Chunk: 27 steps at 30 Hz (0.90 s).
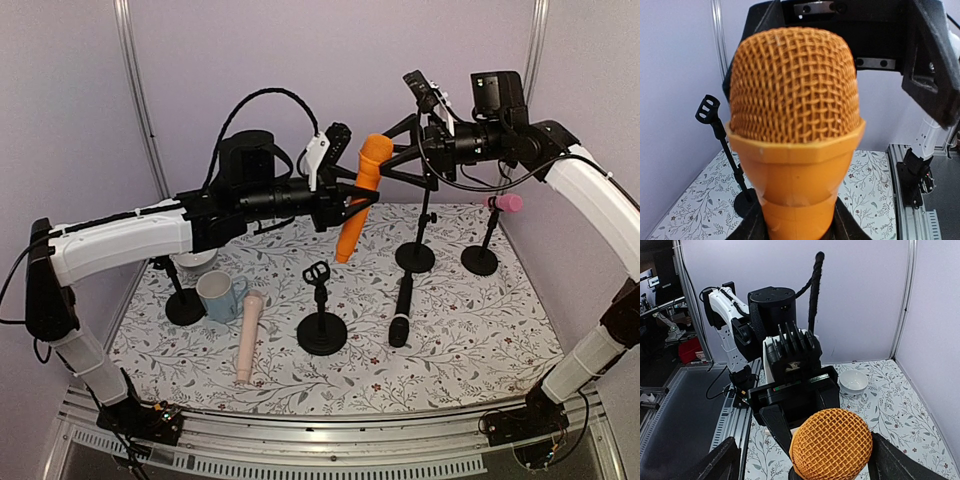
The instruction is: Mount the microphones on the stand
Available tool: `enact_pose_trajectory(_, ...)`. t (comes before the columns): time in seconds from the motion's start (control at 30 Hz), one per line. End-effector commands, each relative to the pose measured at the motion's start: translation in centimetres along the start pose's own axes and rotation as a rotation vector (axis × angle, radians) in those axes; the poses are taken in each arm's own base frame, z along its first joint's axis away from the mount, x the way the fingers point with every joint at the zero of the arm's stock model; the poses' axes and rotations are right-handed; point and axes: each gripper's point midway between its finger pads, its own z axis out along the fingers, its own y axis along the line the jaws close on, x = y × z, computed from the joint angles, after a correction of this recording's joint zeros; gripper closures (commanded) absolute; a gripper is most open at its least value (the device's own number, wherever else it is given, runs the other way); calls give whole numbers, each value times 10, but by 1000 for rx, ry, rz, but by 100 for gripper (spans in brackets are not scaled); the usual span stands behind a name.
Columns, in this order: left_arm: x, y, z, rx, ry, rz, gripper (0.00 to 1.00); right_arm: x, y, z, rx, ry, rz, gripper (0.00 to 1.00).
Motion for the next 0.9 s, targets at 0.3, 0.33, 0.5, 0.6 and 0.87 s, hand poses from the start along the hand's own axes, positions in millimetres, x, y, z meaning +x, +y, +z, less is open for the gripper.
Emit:
enact_pose_trajectory(0.3, -19, -18, -1, 26, -31, 41, 78, 6, -19, 14, 35, 11, 96, 51)
enact_pose_trajectory(0.33, -18, -17, -2, 21, -30, 39, 77, 5, -18, 13, 34, 7, 90, 53)
enact_pose_trajectory(0.5, -13, -9, -3, -27, -20, 35, 59, -1, -16, 12, 29, -16, 81, 64)
enact_pose_trajectory(0.6, -9, -5, -2, -52, -7, 31, 51, -3, -17, 10, 44, -20, 75, 69)
enact_pose_trajectory(0.87, -4, 0, 4, -75, 10, 36, 41, -16, -12, 1, 72, -39, 24, 74)
